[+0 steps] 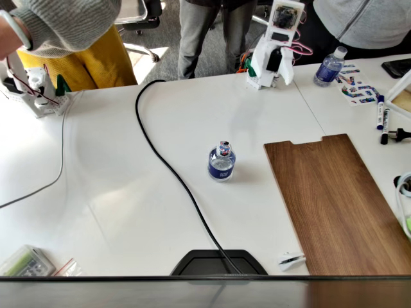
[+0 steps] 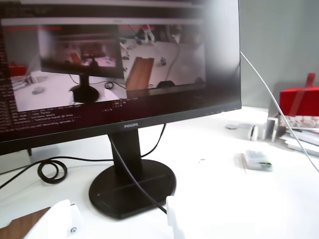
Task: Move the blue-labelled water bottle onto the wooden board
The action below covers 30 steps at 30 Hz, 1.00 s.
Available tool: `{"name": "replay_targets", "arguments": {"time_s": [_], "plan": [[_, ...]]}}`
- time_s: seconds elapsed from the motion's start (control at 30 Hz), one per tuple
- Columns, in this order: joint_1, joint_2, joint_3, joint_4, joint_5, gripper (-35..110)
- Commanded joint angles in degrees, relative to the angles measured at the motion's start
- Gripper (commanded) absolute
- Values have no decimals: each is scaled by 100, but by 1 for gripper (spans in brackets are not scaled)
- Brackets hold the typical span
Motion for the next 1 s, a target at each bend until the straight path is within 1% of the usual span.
{"name": "replay_targets", "arguments": {"time_s": [0.0, 0.13, 0.2, 0.3, 0.33, 0.43, 0.67, 0.9, 0.97], "plan": [[202, -105, -158, 26, -26, 26], [413, -457, -149, -70, -281, 26], [483, -650, -141, -325, -448, 31], [510, -940, -220, -914, -650, 33], [510, -1002, -325, -949, -677, 33], [510, -1090, -580, -932, -677, 33], [563, -1310, -571, -694, -668, 33], [756, -1450, -703, -694, -967, 34], [791, -1459, -932, -536, -967, 34]]}}
